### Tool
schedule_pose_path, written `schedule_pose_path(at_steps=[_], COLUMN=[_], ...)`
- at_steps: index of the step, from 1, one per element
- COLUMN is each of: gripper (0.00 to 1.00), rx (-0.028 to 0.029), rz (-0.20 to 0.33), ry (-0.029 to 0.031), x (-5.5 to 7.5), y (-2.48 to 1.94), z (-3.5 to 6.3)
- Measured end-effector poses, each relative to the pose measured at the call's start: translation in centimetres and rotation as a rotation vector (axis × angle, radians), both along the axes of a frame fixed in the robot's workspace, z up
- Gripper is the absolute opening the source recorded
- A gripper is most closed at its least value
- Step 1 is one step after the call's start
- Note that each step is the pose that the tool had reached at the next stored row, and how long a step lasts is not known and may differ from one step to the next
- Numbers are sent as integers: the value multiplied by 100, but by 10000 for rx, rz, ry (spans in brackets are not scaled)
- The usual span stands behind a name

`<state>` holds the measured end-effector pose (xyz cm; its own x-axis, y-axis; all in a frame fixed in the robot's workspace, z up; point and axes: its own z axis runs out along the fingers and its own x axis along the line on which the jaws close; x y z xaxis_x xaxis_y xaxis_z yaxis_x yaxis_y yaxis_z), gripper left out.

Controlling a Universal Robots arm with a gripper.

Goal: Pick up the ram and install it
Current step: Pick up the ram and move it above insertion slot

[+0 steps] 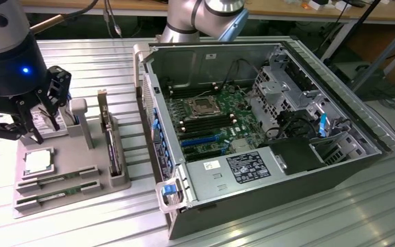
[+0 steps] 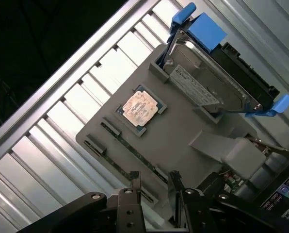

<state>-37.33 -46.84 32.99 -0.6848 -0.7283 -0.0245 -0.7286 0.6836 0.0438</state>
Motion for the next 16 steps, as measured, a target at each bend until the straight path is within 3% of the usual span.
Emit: schedule_pose_path(at_steps=[11,14,16], gripper=[36,36,36], rx=[0,0,1], rz=[2169,3233,3664], ry=[0,0,0], x=[0,0,0], y=[0,0,0], z=[-156,-232,-263])
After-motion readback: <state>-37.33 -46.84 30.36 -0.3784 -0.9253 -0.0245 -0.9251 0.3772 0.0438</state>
